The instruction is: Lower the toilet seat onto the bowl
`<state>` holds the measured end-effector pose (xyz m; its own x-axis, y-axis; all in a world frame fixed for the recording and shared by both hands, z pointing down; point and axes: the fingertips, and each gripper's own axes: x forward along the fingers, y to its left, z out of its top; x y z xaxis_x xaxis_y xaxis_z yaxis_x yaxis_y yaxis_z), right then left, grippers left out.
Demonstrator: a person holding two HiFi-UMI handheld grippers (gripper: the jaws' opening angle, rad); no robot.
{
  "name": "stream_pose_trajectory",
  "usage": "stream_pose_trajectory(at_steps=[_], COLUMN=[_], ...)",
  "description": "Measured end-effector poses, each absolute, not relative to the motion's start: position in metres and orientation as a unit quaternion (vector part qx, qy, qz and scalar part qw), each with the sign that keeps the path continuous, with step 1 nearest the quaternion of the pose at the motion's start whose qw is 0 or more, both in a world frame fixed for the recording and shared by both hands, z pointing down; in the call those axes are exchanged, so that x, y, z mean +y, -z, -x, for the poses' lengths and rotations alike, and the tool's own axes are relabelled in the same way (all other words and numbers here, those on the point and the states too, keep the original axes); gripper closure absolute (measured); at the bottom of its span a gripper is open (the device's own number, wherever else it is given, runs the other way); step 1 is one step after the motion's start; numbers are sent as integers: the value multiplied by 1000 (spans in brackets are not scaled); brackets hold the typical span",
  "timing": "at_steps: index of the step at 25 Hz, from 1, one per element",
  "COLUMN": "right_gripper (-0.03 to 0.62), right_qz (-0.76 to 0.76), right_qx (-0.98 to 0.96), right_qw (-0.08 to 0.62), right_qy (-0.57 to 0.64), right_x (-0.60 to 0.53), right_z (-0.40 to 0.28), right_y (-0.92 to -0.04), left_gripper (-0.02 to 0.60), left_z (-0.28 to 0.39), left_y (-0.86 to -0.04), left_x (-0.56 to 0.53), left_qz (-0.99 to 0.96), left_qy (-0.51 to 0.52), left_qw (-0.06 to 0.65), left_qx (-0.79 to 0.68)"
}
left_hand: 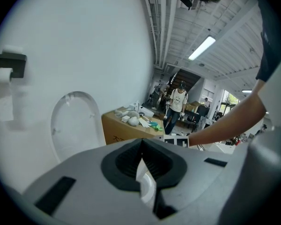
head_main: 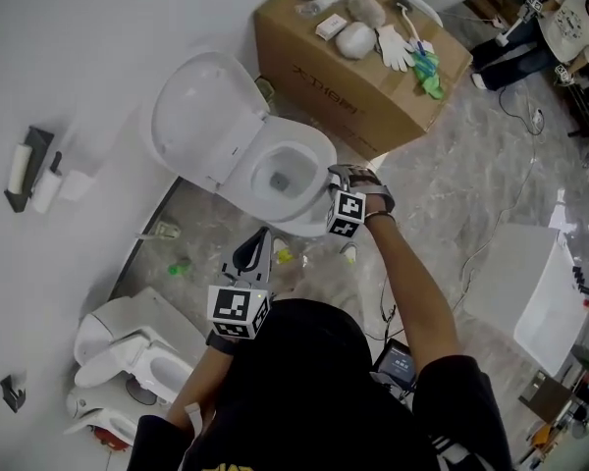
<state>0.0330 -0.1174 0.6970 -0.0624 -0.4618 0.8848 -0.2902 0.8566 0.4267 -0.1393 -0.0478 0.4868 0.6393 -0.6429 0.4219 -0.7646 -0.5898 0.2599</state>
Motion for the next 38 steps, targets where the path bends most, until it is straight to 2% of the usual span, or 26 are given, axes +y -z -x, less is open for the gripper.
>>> stream_pose_trajectory(at_steps=[17, 38], right_gripper=[425, 419], right_qz=[-238, -249], right_qx=[-725, -711], right_qw=[644, 656], right_qy=[48, 46], right_x=[-82, -57], right_z=[-61, -88], right_y=[-733, -782], left_gripper=[569, 569], left_z=[90, 82], left_y=[-491, -517], left_x=[-47, -42], left_qz=[-897, -896], left_qy=[-148, -159], left_qw=[214, 228], left_qx=[-358, -346])
